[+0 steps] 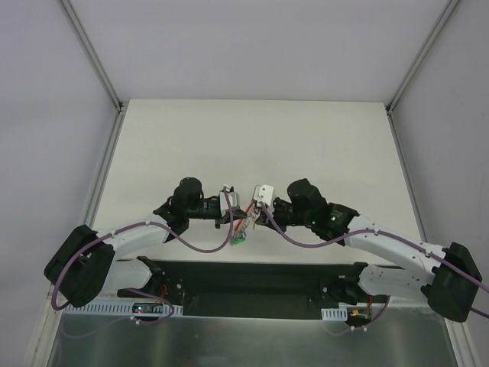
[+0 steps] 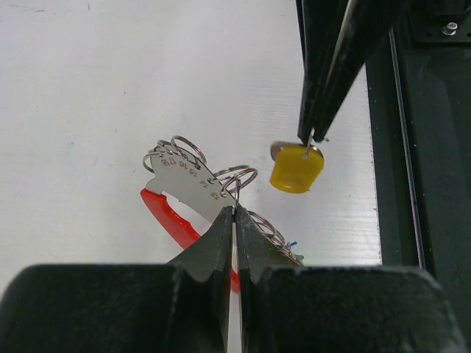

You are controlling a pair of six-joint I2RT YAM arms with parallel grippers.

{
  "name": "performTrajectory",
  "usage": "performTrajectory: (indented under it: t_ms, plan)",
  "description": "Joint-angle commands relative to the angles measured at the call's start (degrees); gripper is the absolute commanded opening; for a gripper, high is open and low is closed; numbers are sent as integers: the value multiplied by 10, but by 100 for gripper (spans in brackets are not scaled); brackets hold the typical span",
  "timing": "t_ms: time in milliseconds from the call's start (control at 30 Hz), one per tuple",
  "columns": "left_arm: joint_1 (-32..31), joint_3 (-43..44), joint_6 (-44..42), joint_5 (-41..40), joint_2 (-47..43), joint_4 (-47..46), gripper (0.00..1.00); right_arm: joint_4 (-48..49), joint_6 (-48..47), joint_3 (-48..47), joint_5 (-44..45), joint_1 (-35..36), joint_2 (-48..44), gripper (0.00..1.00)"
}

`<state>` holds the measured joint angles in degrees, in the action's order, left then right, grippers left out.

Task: Put the keys on the keyring

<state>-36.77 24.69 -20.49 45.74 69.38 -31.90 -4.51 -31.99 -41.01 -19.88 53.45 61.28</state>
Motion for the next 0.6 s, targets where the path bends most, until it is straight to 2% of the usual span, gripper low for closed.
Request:
performTrajectory:
  t_ms: [0, 233, 433, 567]
  plan:
    - [-3, 8, 9, -2, 2, -29, 0, 16, 13, -19, -68, 2, 39, 1]
    - [-3, 9, 11, 17, 0, -29, 0, 35, 25, -18, -15, 2, 83, 1]
    - [-3, 9, 5, 37, -2, -25, 0, 42, 51, -11, 93, -12, 77, 1]
    - [-3, 11, 5, 44, -2, -22, 0, 60, 70, 1, 118, -31, 65, 1]
